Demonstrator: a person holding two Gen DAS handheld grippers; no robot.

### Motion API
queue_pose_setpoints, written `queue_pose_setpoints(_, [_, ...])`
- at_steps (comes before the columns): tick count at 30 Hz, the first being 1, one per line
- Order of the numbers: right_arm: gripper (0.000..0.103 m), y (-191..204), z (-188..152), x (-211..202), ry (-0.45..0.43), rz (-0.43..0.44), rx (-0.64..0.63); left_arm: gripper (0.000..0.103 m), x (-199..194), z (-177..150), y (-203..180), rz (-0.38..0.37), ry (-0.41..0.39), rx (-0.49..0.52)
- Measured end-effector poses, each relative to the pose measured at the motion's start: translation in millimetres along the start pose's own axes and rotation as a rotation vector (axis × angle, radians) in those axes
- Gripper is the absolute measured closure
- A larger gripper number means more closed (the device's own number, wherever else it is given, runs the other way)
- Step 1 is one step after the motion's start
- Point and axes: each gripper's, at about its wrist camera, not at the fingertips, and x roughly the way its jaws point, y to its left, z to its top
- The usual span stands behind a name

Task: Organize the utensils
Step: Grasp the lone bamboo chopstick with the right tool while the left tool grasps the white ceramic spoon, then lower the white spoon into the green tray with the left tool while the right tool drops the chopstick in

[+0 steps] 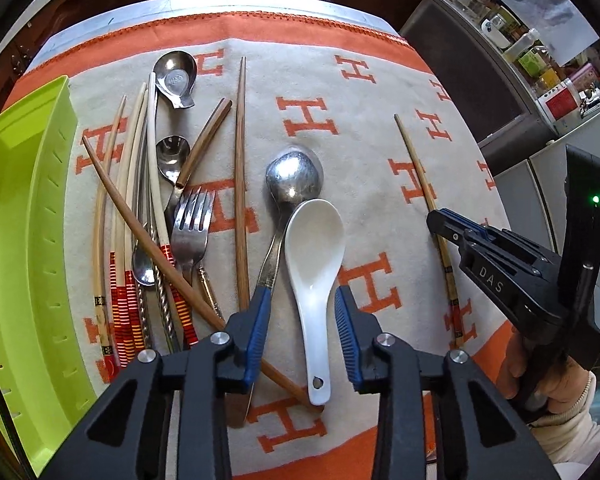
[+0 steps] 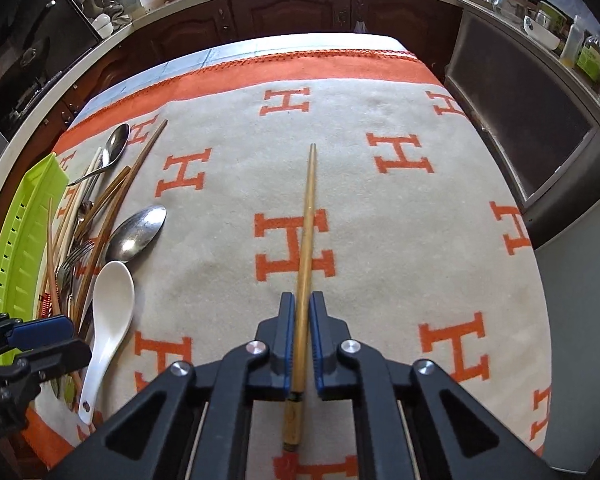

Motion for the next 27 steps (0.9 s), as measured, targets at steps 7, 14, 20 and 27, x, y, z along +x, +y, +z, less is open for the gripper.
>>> queue_pose_setpoints(7, [0.096, -7, -9, -4, -0.004, 0.045, 0.033, 0.079, 7, 4, -16, 0.021, 0.006, 0.054])
queue_pose_setpoints(14, [0.096, -12, -15, -6, -0.011, 0.078, 0.056, 0.08, 23, 6, -4, 0.02, 0.054, -0.009])
queue_pose_setpoints(20, [0.096, -13, -19, -7, -0.024, 0.083, 0.048, 0.08, 30, 12, -12, 0.041, 0.017, 0.019])
queue_pose_setpoints(27, [0.096, -14, -23, -8, -0.036, 0.087, 0.042, 0.089, 35, 9, -35, 0.132, -0.064, 0.106])
